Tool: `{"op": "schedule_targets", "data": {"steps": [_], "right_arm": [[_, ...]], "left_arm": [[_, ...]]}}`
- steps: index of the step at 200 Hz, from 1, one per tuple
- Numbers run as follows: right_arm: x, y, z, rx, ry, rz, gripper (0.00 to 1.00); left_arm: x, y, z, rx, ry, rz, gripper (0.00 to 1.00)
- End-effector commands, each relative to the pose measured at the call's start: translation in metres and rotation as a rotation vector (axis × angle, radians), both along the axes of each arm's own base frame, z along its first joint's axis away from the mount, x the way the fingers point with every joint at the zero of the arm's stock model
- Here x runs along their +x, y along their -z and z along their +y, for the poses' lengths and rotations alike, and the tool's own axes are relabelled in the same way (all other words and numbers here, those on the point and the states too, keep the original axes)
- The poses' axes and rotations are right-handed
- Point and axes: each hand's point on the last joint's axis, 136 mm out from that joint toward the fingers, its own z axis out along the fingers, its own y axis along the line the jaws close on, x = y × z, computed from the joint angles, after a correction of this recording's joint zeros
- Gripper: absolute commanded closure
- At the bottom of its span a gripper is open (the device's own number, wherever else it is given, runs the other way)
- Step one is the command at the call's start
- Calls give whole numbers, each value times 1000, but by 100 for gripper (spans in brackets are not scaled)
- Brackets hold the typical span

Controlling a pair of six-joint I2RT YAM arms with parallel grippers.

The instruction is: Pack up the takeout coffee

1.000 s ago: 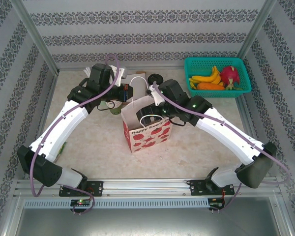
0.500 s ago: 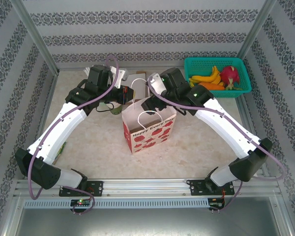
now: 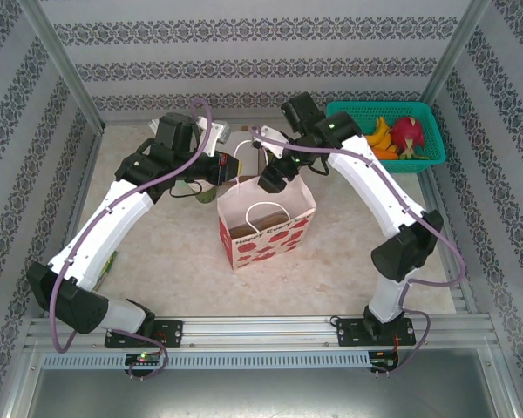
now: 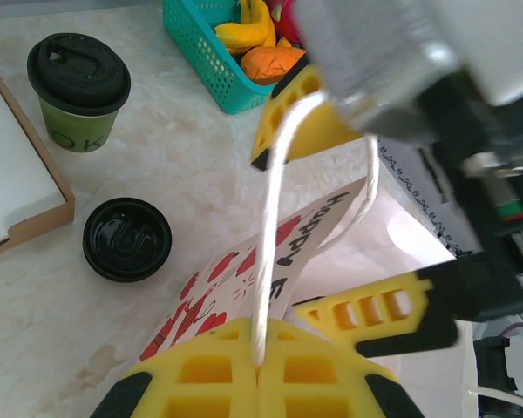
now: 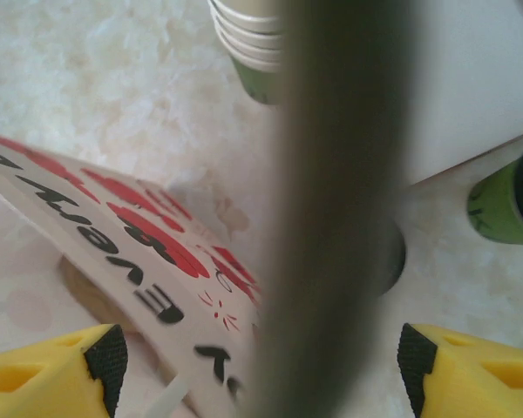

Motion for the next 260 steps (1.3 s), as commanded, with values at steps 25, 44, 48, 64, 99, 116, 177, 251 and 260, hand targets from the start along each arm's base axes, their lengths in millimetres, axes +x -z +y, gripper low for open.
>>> {"op": "schedule_targets", "data": {"steps": [25,44,48,64,99,116,177,251,260], "right_arm": [[-6,6,7,54,-79,82,24],[-6,4,12,78,-87,101,29],[-6,4,12,80,-88,105,31],[-9,2,14,89,-89,114,42],[-11,-5,12,102,-53,88,80],[-13,-11,12,112,-19,68,89],[-25,-20,18,88,223,71,100],[-46,-30,40,231,448,169,100],[-50,-28,43,238,451,190,100]], "left_arm": [[4,-5,1,5,14,3,100],[5,-6,1,4,13,3,100],[5,-7,1,5,11,3,100],[5,-7,1,7,12,3,100],[1,-25,-3,-71,36,9,99],[-3,-37,-2,-94,44,-18,93],[-1,-59,50,-27,-225,-149,52],[-3,-60,146,112,-735,-220,0],[-4,-59,154,119,-775,-221,0]]}}
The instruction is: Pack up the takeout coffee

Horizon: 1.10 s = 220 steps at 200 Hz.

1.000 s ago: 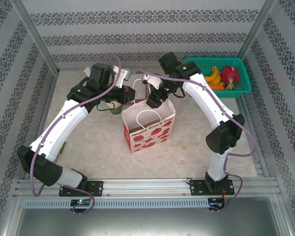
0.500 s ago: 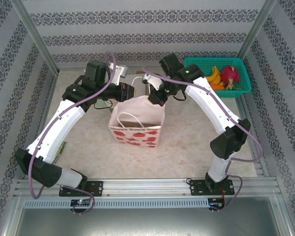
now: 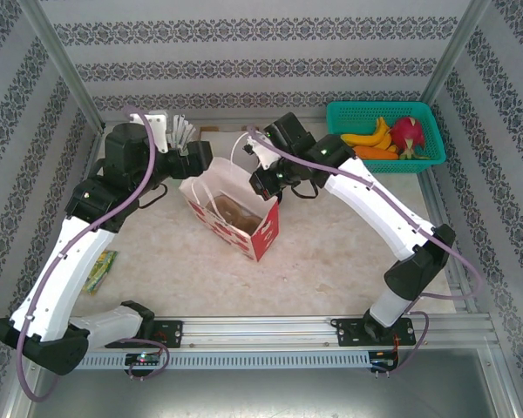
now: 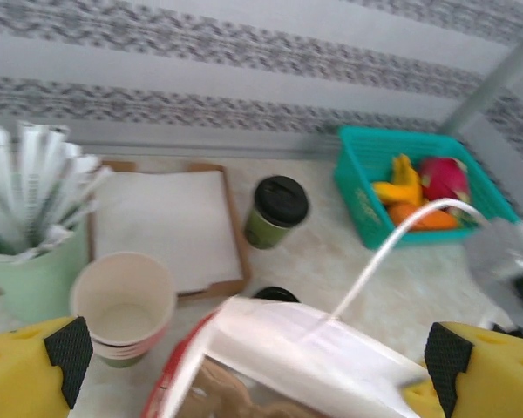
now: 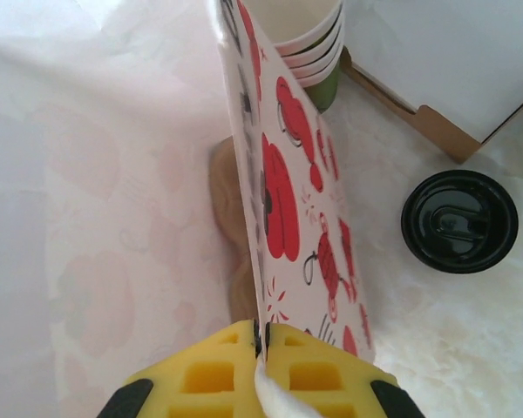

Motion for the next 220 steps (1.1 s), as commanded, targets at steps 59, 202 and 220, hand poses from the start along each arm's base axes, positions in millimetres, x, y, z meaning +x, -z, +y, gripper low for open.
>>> {"op": "schedule_targets", "data": {"steps": [59,202,220], "right_arm": [[-3,2,3,70,262,67,100],[-14,27,-5,48,426,108,94],[-14,24,-10,54,450,90,93]], "left_arm": [[1,18,55,44,-298,39,0],[25,56,24,73,-185,201,0],[28,63,23,83,-183,227,0]]}}
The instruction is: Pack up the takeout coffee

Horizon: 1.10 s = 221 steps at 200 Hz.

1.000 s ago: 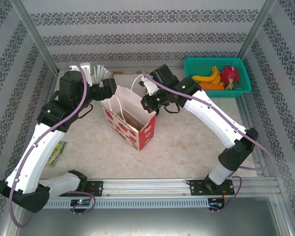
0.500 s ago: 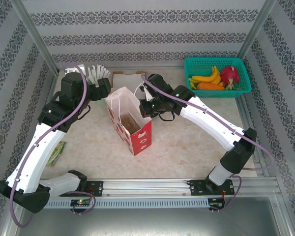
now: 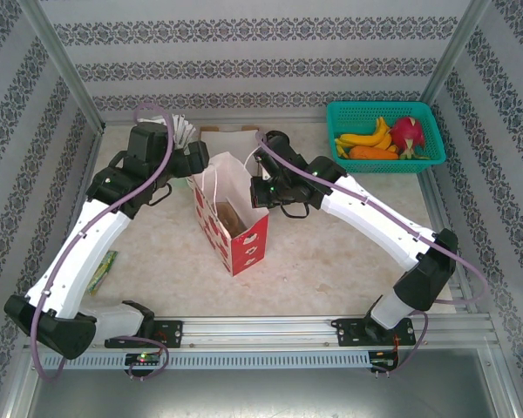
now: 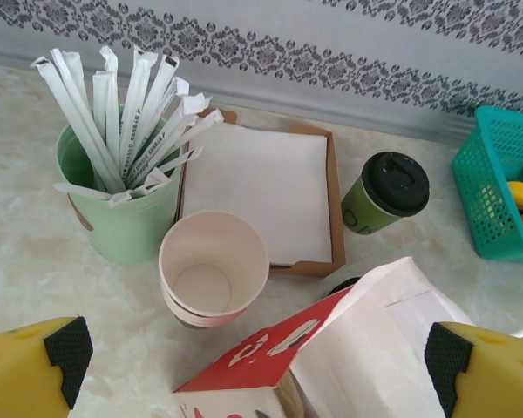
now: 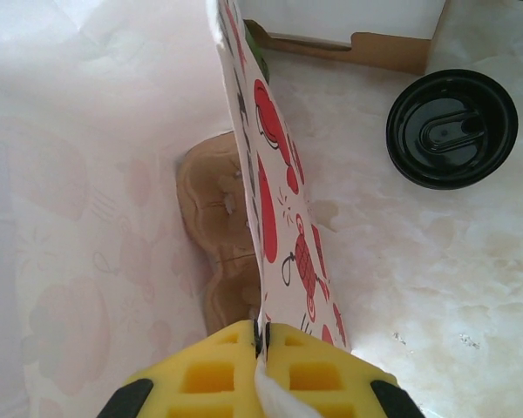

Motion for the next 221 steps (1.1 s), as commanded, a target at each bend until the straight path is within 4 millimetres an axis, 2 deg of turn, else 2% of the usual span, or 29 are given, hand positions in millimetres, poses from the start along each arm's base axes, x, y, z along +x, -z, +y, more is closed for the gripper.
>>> {"op": "schedule_targets", "data": {"steps": [1,46,62,94,112,133,174,183,185,188,208,221], "right_arm": [[-5,-9,-10,0,48,-36,93],[-9,-10,-14,-10,67,-45,93],[-11,-12,-13,-7,63,-51,90],[-14,-15,-11,6,20,-67,66],[-15,-23,-16,-10,-3,-93,52],[-16,-40,-24,-3,-43,-142,43],[-10,-88,-49,39,-82,-295,24],[-7,-99,-56,54,-68,-335,17],[-6,-102,-57,58,-66,-344,7],[-5,-105,-59,66,-62,-355,3],[7,-126,-71,119,-17,-425,2],[23,-135,-84,145,59,-459,2]], "left_arm": [[2,5,0,1,0,50,0],[10,19,-31,-83,118,105,0],[13,24,-38,-101,141,123,0],[16,22,-36,-99,123,113,0],[16,19,-33,-94,112,99,0],[15,16,-27,-83,85,84,0],[12,8,-13,-82,17,28,0],[12,6,-11,-84,5,14,0],[12,6,-10,-84,2,10,0],[12,5,-10,-84,-2,7,0],[12,3,-4,-86,-33,-13,0],[12,4,-2,-89,-53,-19,0]]}}
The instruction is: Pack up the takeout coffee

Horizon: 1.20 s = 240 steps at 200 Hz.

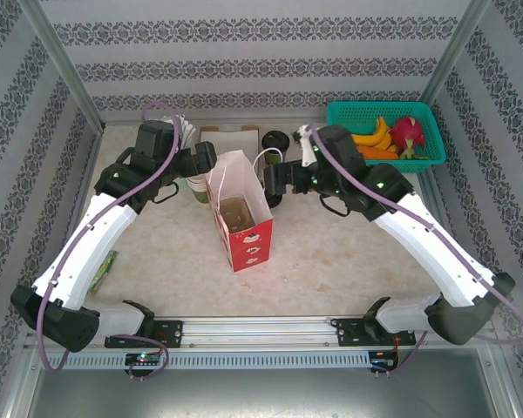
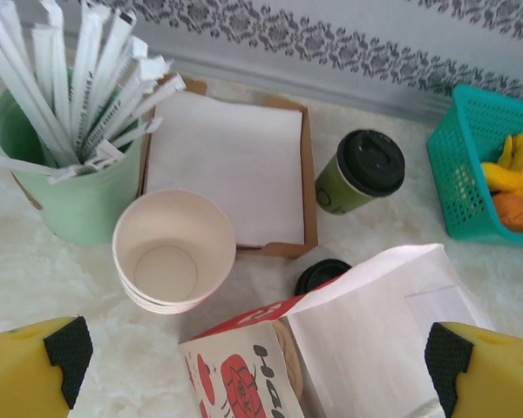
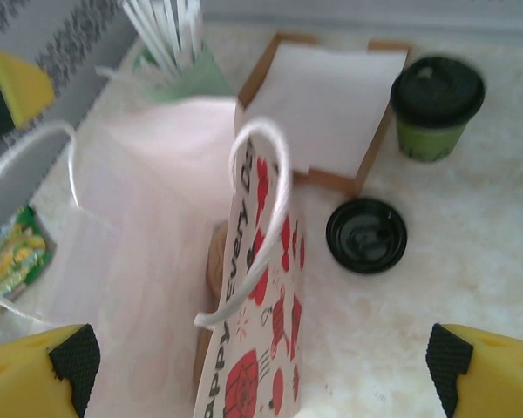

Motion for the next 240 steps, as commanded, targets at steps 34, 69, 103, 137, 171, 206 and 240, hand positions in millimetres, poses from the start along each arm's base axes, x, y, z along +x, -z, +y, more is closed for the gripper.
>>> {"op": "schedule_targets", "data": {"steps": [34,69,103,137,171,206,240], "right_arm": [[64,-24,-42,147,199,-124,2],[113,9,-57,127,248,-108,2],[149,60,-47,77,159,-11,2],[180,115,-35,6,80,79,2],[213,158,-22,-17,21,142,2],[243,180,-15,-49,11,135,2],[261,197,-16,-88,29,159,2]], "left_arm": [[3,-6,23,-7,-135,-57,0],[2,2,18,-23,-107,-54,0],[-3,10,36,-7,-207,-66,0],[-11,19,45,-31,-257,-73,0],[-17,27,48,-17,-256,-63,0],[-18,28,47,-16,-246,-67,0],[-18,32,52,-1,-274,-54,0]]}}
